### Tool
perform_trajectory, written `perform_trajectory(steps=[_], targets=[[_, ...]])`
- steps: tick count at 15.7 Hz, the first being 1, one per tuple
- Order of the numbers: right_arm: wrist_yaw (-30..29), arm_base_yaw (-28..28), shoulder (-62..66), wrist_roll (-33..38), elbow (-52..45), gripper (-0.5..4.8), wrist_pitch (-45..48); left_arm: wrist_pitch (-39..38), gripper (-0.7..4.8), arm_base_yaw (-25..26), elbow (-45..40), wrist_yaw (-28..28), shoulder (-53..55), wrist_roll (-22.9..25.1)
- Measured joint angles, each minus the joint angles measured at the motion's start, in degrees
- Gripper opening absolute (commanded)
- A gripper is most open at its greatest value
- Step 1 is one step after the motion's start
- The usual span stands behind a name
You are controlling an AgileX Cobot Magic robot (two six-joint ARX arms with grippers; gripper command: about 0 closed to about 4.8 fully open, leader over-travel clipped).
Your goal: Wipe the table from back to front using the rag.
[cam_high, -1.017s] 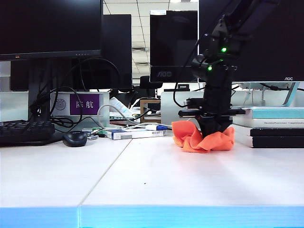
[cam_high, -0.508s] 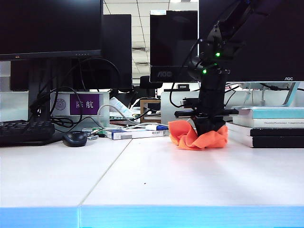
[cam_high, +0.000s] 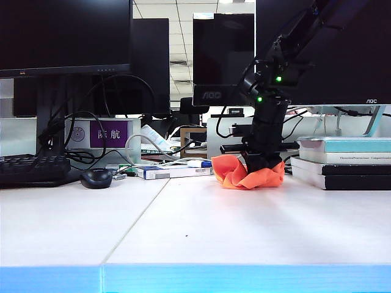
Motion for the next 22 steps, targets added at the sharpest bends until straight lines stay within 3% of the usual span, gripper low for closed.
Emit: perform_trajectory(steps=[9, 22], targets=[[0.02, -0.37, 1.29, -1.05, 0.02, -0.06, 5.77, -0.28, 0.84, 0.00, 0.00, 0.02, -0.02, -0.17], [2.99, -0.22, 2.69, -4.09, 2.32, -0.06, 6.56, -1.05, 0.84, 0.00, 0.00, 0.02, -0.02, -0.26]])
